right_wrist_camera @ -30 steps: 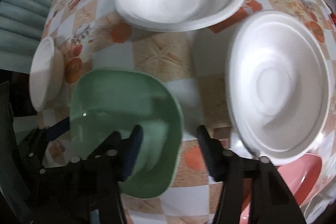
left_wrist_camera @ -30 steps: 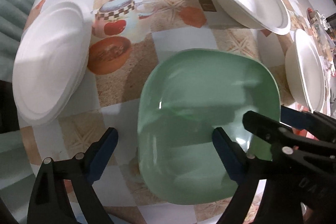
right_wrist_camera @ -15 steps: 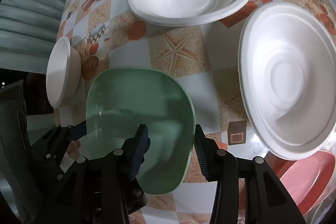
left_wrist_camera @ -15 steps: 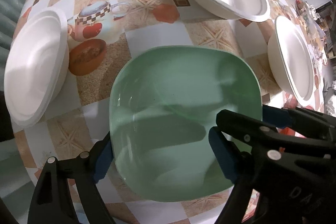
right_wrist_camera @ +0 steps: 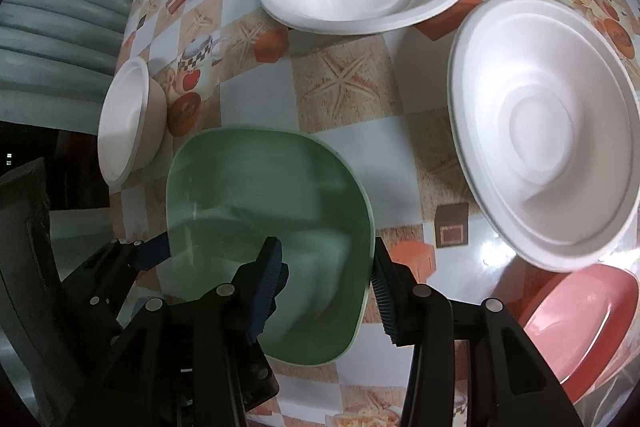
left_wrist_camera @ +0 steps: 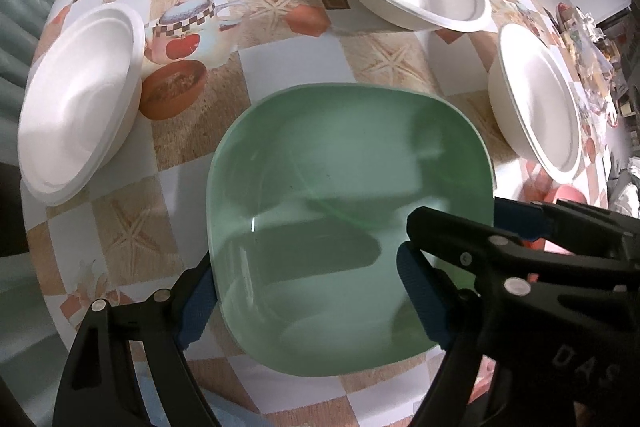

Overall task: Organize plates and bowls
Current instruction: 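Close both grippers on the green plate rim and lift it, then carry the green plate with both grippers over the blue square plate, then lower the green plate onto the blue plate and open both grippers, then move both grippers to the rim of the pink square plate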

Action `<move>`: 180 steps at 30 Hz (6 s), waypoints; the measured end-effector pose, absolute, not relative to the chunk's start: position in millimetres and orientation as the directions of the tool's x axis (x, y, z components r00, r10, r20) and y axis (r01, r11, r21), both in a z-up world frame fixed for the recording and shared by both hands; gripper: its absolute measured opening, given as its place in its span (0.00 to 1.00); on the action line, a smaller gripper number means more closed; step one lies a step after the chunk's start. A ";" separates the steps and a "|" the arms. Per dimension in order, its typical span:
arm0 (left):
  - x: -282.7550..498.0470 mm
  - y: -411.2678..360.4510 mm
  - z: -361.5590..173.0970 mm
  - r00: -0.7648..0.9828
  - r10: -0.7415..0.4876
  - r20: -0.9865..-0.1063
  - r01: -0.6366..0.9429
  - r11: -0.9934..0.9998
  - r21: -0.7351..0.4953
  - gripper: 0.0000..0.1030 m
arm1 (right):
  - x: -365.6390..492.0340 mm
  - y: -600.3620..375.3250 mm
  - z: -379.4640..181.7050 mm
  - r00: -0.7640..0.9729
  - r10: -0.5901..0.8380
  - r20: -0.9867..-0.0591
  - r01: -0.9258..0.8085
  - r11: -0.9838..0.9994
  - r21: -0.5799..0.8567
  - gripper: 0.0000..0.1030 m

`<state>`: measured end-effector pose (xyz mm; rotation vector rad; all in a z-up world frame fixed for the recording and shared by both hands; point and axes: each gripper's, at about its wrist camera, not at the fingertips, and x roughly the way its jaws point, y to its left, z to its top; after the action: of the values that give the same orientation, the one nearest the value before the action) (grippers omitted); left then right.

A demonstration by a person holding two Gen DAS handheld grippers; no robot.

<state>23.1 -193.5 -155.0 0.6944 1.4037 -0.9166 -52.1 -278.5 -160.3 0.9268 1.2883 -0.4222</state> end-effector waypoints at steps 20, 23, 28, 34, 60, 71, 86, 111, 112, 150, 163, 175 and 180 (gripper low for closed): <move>-18.2 -174.2 -160.8 -0.003 -0.118 -0.993 0.894 0.444 -0.056 0.67 | -66.6 -267.3 -177.0 0.252 0.228 -0.941 0.714 0.612 0.340 0.46; -11.0 -169.2 -162.0 -0.007 -0.133 -0.991 0.895 0.441 -0.066 0.67 | -72.4 -269.5 -178.1 0.281 0.240 -0.929 0.712 0.598 0.369 0.46; 3.8 -163.2 -160.0 -0.070 -0.172 -0.983 0.890 0.434 -0.140 0.67 | -82.2 -278.4 -184.1 0.344 0.299 -0.890 0.724 0.520 0.454 0.31; 24.1 -144.4 -169.9 -0.134 -0.205 -0.970 0.846 0.486 -0.220 0.63 | -91.6 -278.7 -186.3 0.363 0.324 -0.874 0.729 0.486 0.483 0.31; 3.9 -108.0 -88.4 -0.060 -0.230 -0.971 0.804 0.566 -0.184 0.63 | -91.4 -247.9 -121.6 0.340 0.331 -0.880 0.683 0.557 0.473 0.31; 2.8 -68.6 -58.2 -0.008 -0.236 -0.972 0.739 0.653 -0.165 0.63 | -70.6 -211.7 -87.8 0.326 0.368 -0.871 0.604 0.627 0.492 0.31; 9.8 12.7 -47.0 0.066 -0.238 -0.969 0.588 0.794 -0.155 0.63 | -29.2 -132.3 -75.0 0.223 0.371 -0.902 0.421 0.797 0.432 0.31; 18.1 68.8 -93.3 0.034 -0.185 -0.982 0.450 0.880 -0.150 0.63 | 16.6 -70.4 -110.7 0.090 0.306 -0.948 0.273 0.908 0.319 0.31; 18.3 68.5 -94.6 0.037 -0.184 -0.982 0.447 0.882 -0.148 0.63 | 18.1 -71.4 -112.4 0.087 0.308 -0.948 0.274 0.907 0.320 0.31; 21.6 66.5 -133.2 0.060 -0.129 -0.990 0.439 0.894 -0.090 0.81 | 37.4 -62.9 -155.3 0.032 0.266 -0.963 0.229 0.936 0.267 0.72; 25.8 59.9 -117.0 0.049 -0.123 -0.991 0.501 0.862 -0.082 1.00 | 2.4 -97.6 -125.6 0.083 0.226 -0.970 0.321 0.916 0.241 1.00; -21.8 -35.6 -98.6 -0.041 -0.125 -0.991 0.771 0.627 -0.111 1.00 | -114.2 -182.2 -102.9 0.077 0.193 -0.978 0.607 0.769 0.200 1.00; -59.6 -97.5 -106.7 -0.096 -0.101 -0.990 0.855 0.501 -0.134 1.00 | -177.3 -236.7 -104.4 0.094 0.139 -0.986 0.768 0.619 0.161 1.00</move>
<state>-59.6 -97.5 -106.7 0.6998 1.4464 -0.9227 -177.3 -236.7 -104.4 0.8235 1.4279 -0.5547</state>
